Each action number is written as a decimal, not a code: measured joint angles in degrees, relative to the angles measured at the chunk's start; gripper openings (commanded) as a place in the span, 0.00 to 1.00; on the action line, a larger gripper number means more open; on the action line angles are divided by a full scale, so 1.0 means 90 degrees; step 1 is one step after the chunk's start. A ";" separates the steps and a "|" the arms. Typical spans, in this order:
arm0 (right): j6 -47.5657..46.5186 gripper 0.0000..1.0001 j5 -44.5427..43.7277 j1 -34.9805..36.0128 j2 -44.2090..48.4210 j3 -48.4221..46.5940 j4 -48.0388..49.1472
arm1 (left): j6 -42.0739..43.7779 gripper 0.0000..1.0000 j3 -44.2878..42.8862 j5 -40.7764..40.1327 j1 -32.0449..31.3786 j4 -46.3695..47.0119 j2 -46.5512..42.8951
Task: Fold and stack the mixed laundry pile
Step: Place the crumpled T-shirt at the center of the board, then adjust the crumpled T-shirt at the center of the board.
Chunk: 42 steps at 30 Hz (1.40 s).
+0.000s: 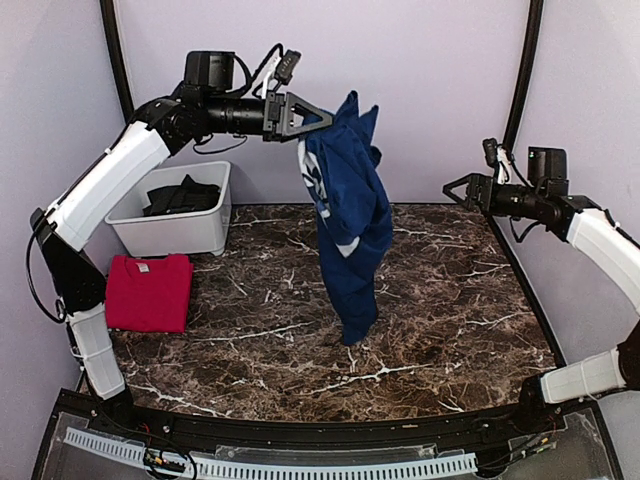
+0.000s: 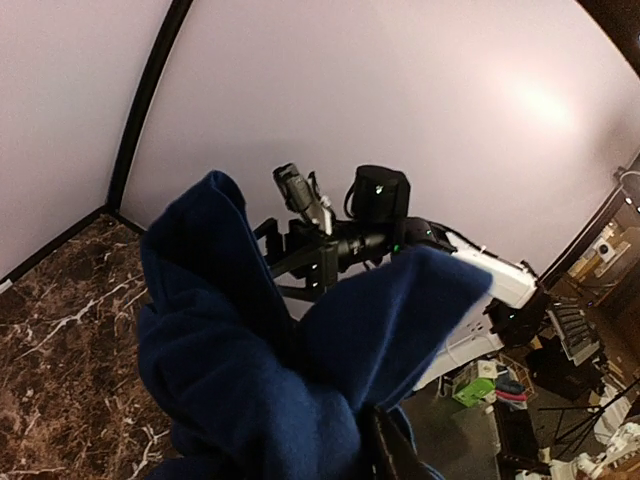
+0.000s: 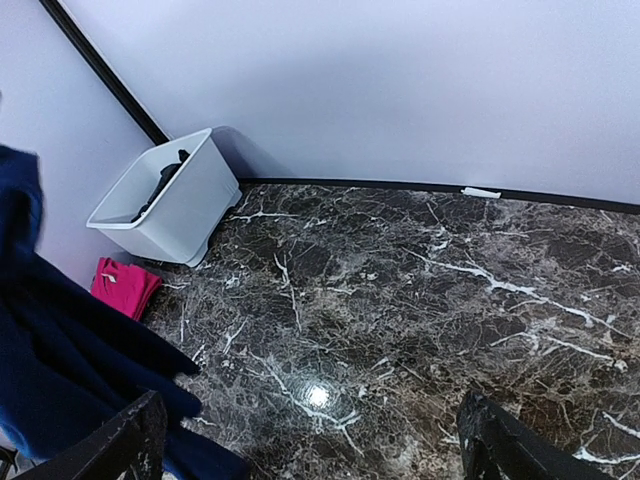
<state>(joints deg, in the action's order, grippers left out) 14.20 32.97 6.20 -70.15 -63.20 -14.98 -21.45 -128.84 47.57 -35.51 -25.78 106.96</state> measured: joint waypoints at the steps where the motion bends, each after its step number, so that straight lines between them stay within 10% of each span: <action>1: -0.0007 0.98 -0.0005 0.0000 0.0015 0.0002 -0.0032 | 0.0090 0.67 0.0209 -0.0066 0.0007 -0.0073 0.0015; 6: -0.0032 0.93 0.0010 -0.0012 0.0206 0.0121 -0.0117 | 0.0233 0.90 0.2365 -0.1163 0.0474 0.0005 -0.0534; 12: -0.0070 0.88 0.0265 0.0175 0.0172 0.0641 -0.0117 | 0.0255 0.84 0.4437 -0.2142 0.1409 0.0085 -0.1253; 18: -0.0165 0.84 0.0347 0.0906 -0.0396 0.0896 -0.0153 | 0.0313 0.75 0.5688 -0.2467 0.0651 0.0413 -0.1569; 37: -0.0342 0.77 -0.0024 0.2625 -0.3908 -0.0889 -0.0253 | -0.0299 0.65 0.5909 -0.2504 -0.0231 0.1382 0.0559; 42: -0.0367 0.46 -0.0228 0.2688 -0.4403 -0.1144 -0.0423 | -0.0384 0.51 0.5909 -0.2424 -0.0289 0.1540 0.0845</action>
<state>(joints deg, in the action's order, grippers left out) 10.90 30.92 30.39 -109.78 -73.49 -18.79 -24.91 -75.66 25.76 -38.11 -11.92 114.56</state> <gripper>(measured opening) 0.656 0.600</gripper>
